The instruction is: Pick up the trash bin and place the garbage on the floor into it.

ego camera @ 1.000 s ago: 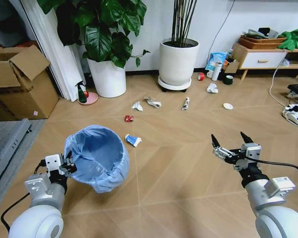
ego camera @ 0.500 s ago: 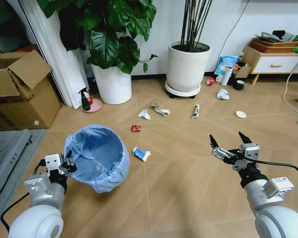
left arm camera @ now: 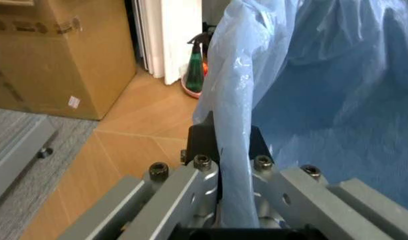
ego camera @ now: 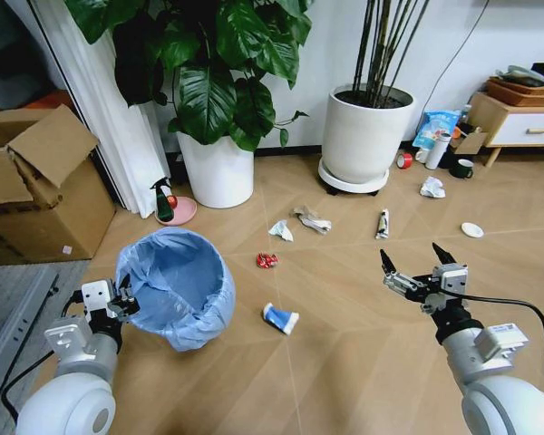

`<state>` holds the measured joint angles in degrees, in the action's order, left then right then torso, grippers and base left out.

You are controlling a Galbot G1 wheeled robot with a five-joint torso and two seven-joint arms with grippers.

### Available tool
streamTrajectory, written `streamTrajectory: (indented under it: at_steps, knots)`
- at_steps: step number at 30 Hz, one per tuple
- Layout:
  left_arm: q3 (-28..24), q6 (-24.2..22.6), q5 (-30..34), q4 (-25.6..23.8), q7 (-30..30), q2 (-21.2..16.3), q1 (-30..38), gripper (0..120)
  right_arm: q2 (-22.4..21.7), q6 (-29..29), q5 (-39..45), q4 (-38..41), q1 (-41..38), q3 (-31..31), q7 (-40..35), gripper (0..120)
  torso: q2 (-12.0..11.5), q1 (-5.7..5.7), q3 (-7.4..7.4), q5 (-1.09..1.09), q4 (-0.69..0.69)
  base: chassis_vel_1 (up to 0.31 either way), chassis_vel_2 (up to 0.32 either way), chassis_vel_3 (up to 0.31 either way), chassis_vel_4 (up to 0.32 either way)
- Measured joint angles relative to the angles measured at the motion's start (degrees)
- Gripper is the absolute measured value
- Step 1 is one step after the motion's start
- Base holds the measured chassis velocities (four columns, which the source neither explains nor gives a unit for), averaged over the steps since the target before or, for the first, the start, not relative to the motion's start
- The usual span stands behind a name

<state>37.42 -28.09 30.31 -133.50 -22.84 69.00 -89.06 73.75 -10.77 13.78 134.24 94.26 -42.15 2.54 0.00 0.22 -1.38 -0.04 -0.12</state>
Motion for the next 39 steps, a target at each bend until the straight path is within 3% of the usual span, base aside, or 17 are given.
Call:
streamTrajectory:
  at_steps: [10, 14, 17, 18, 22, 27, 29, 30, 31, 33, 39]
  knots:
    - [-0.2, 0.5, 1.0, 0.5, -0.1, -0.9, 0.5, 0, -1.6, 1.5, 2.2, -4.7, -2.5, 1.1, -1.3, 100, 0.0, 0.00, 0.00, 0.00, 0.00, -0.090, 0.171, 0.085, -0.175]
    - [-0.6, 0.2, 1.7, 0.9, 0.0, -1.5, 1.4, 0, -5.4, 0.5, 4.4, -8.6, -4.0, 2.6, -0.7, 100, 0.0, 0.00, 0.00, 0.01, -0.05, -0.060, 0.001, -0.004, 0.003]
    - [-0.9, 0.0, 2.3, 1.7, 0.0, -2.1, 2.1, 0, -12.3, 0.7, 4.9, -14.9, -6.5, 5.0, 0.6, 100, 0.0, 0.00, 0.01, 0.00, -0.02, 0.000, 0.000, 0.000, 0.000]
    - [-0.9, 0.0, 2.3, 1.7, 0.0, -2.1, 2.1, 0, -12.3, 0.7, 4.9, -14.9, -6.5, 5.0, 0.6, 100, 0.0, 0.00, 0.01, 0.00, -0.02, 0.000, 0.000, 0.000, 0.000]
    - [0.4, 0.2, 2.7, 1.9, 0.5, -2.3, 1.6, 0, -21.0, 0.9, 9.6, -23.6, -11.2, 12.7, 4.1, 100, 0.0, 0.00, 0.01, -0.02, 0.01, 0.000, 0.000, 0.000, 0.000]
    - [0.8, 0.5, 2.9, 1.5, 0.4, -2.1, 1.5, 0, -24.4, 1.8, 10.6, -28.1, -14.8, 19.0, 6.9, 100, 0.0, 0.00, 0.01, 0.03, 0.00, 0.000, 0.000, 0.000, 0.000]
    - [0.8, 0.9, 2.9, 1.4, 0.5, -2.0, 1.5, 0, -25.7, 2.2, 10.4, -30.6, -17.2, 23.2, 8.2, 100, 0.0, 0.00, 0.01, -0.03, 0.00, 0.000, 0.000, 0.000, 0.000]
    - [0.9, 1.6, 2.9, 1.3, 0.6, -2.0, 1.3, 0, -26.4, 3.4, 8.4, -34.7, -21.1, 28.5, 9.6, 100, 0.0, 0.00, 0.00, -0.01, 0.00, 0.000, 0.000, 0.000, 0.000]
    - [0.9, 1.6, 2.9, 1.3, 0.6, -2.0, 1.3, 0, -26.4, 3.4, 8.4, -34.7, -21.1, 28.5, 9.6, 100, 0.0, 0.00, 0.00, -0.01, 0.00, 0.000, 0.000, 0.000, 0.000]
    - [2.0, 3.0, 3.4, 0.8, 1.4, -2.3, 0.7, 0, -25.8, 4.7, 6.1, -42.1, -28.3, 37.3, 12.0, 100, 0.0, 0.00, 0.00, -0.01, -0.01, 0.000, 0.000, 0.000, 0.000]
    - [3.7, 4.2, 4.0, 0.0, 2.5, -2.3, -0.6, 0, -22.0, 6.1, 5.9, -53.0, -38.2, 49.5, 14.4, 100, 0.0, 0.00, 0.00, 0.00, 0.00, 0.000, 0.000, 0.000, 0.000]
